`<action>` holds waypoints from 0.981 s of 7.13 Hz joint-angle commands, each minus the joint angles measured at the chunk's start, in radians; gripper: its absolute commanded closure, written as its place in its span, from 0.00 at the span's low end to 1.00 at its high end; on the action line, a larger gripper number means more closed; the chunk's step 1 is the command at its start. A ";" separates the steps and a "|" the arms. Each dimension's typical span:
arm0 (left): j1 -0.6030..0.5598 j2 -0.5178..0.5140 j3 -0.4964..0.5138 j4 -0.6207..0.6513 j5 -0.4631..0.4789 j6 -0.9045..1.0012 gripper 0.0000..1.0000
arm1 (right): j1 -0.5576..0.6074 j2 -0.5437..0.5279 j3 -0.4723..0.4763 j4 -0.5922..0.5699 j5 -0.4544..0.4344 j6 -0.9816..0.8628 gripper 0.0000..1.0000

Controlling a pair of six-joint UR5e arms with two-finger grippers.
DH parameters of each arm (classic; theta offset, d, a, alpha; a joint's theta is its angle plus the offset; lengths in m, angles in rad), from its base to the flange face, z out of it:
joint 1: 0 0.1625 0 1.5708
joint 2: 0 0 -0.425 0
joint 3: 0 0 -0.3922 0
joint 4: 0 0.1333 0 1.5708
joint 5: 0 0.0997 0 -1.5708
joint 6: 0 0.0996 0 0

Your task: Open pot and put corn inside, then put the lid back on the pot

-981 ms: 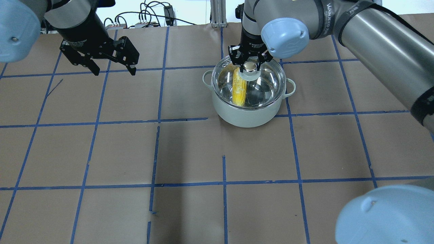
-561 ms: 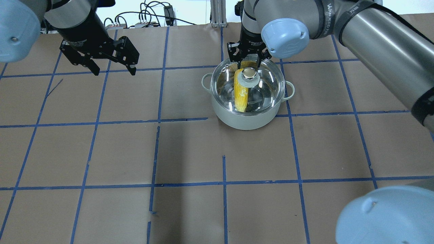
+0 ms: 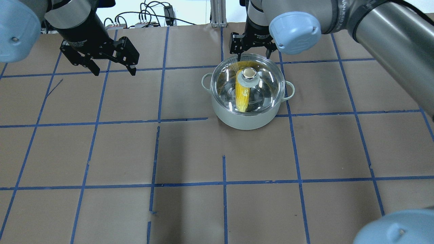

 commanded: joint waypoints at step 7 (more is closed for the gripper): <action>-0.001 0.001 0.000 -0.003 0.001 0.000 0.00 | -0.148 -0.246 0.098 0.286 -0.005 -0.043 0.00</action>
